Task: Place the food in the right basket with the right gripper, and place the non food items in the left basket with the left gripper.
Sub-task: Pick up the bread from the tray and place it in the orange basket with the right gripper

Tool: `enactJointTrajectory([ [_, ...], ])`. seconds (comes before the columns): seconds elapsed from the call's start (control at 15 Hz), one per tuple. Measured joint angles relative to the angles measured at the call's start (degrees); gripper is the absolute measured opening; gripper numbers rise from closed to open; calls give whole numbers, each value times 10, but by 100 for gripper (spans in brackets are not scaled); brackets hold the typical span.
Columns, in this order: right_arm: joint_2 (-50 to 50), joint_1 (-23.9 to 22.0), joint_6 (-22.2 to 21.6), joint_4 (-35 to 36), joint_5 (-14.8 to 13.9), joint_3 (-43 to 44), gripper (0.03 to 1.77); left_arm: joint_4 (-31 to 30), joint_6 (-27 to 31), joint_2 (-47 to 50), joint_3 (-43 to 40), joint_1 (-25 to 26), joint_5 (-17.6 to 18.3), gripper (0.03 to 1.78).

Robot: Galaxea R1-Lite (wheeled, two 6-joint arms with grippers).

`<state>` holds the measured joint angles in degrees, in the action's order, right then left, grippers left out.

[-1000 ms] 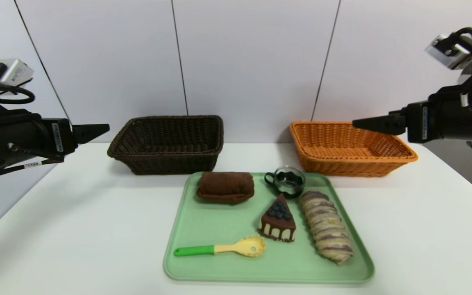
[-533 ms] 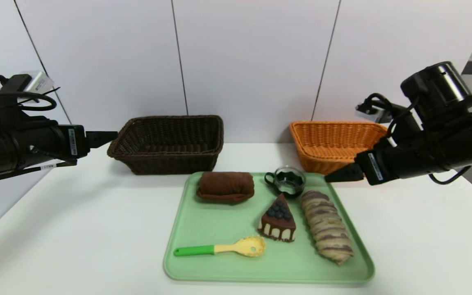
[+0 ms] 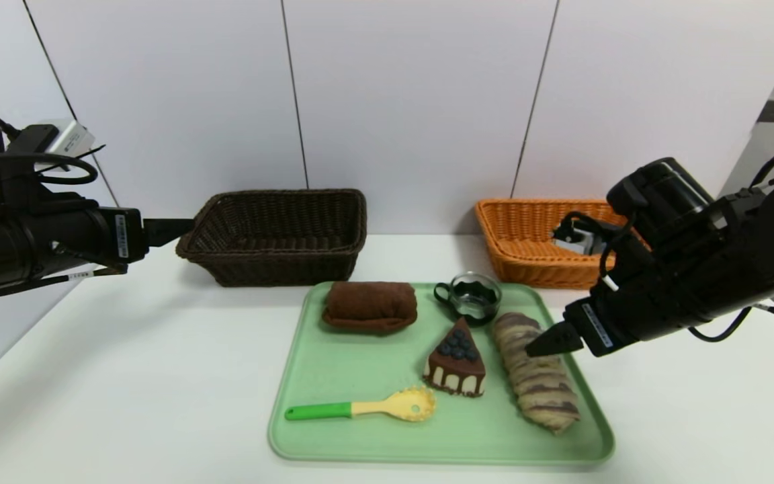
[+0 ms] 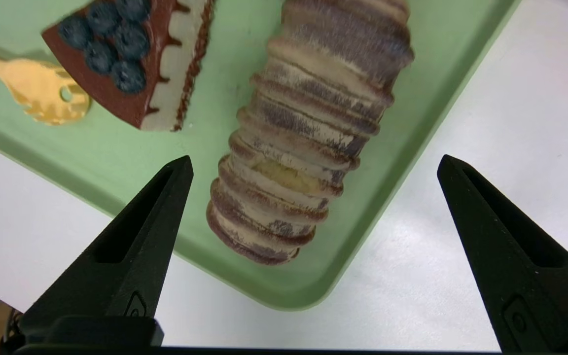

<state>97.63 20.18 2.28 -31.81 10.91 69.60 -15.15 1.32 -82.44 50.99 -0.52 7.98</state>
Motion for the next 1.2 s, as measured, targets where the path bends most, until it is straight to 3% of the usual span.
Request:
enactJointTrajectory([
  [0.87, 43, 23, 3, 65, -1, -43, 171, 0, 1, 3, -16, 1, -1, 169],
  [1.2, 75, 29, 5, 84, -18, -42, 171, -1, 2, 2, -16, 1, -1, 169],
])
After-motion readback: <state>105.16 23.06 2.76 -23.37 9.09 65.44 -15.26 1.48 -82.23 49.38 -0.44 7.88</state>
